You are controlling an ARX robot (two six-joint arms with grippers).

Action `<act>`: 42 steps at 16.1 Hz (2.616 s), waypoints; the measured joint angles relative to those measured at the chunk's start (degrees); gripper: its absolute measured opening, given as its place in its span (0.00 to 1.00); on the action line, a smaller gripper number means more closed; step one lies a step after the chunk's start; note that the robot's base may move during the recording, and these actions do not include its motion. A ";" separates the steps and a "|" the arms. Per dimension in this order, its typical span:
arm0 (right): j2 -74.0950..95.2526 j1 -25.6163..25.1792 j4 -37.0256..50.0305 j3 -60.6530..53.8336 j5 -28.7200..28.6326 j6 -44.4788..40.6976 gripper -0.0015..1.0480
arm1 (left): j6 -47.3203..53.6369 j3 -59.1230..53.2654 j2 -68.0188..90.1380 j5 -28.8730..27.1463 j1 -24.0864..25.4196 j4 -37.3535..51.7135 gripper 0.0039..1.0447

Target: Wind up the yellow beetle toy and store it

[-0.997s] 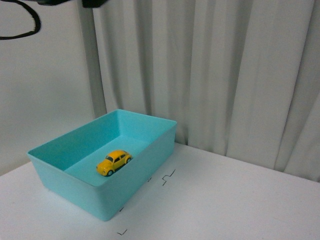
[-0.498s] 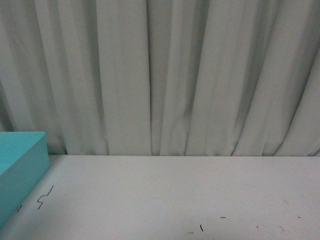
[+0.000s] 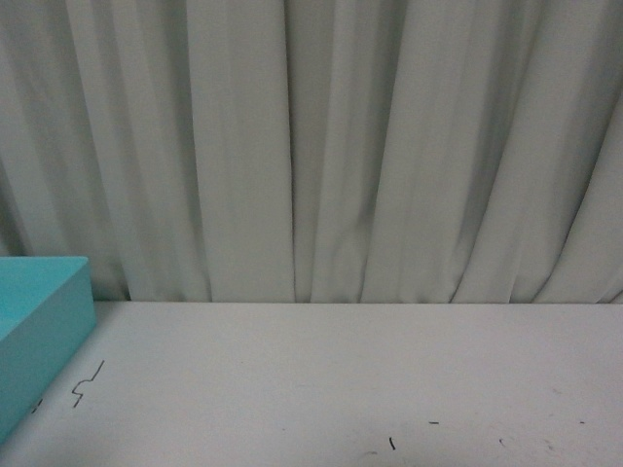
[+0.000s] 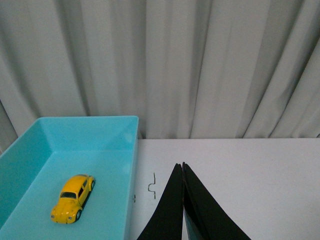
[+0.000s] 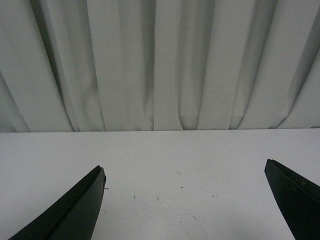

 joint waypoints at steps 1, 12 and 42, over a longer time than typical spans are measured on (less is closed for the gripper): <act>0.00 0.00 0.00 0.00 0.00 -0.02 0.94 | 0.00 -0.33 -1.49 -0.02 0.00 -0.92 0.01; 0.00 0.00 0.00 0.00 0.00 0.00 0.94 | 0.00 -3.32 -14.45 -0.02 0.00 -10.40 0.01; 0.00 0.00 0.07 0.00 -0.02 0.00 0.94 | -0.07 -3.28 -25.79 -0.02 -0.09 -22.18 0.94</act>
